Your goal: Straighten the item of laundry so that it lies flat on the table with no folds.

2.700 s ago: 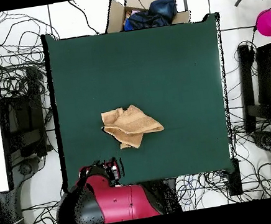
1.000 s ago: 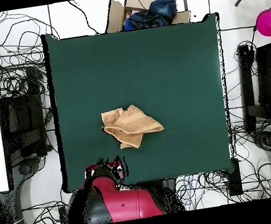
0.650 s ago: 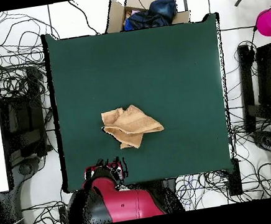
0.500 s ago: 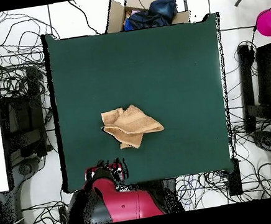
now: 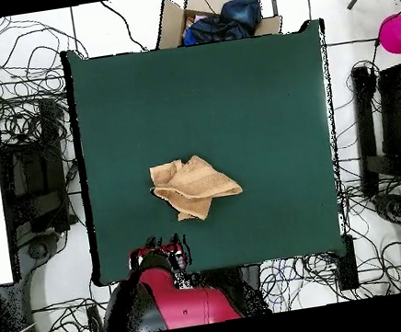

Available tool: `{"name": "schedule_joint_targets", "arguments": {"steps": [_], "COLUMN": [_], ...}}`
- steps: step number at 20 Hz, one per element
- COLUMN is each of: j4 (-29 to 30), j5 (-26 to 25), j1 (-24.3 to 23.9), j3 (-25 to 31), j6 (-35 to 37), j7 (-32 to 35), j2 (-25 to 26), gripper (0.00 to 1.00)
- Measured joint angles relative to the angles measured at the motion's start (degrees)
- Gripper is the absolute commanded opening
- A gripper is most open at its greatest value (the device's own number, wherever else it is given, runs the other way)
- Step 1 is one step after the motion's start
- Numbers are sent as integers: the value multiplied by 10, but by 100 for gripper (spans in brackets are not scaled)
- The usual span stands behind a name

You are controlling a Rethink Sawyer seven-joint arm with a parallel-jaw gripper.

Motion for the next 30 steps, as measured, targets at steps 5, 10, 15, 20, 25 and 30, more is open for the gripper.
{"name": "schedule_joint_targets", "arguments": {"steps": [5, 10, 15, 20, 25, 30], "j4": [9, 15, 15, 15, 14, 13], "j5": [0, 0, 2, 28, 52, 79], "j1": [9, 19, 39, 60, 85, 80], "j3": [0, 0, -15, -30, -55, -60], "j6": [-12, -12, -12, -9, 28, 65], "j7": [0, 0, 0, 0, 0, 0], "j2": [6, 6, 5, 2, 2, 2], "gripper": [100, 100, 100, 100, 100, 100]}}
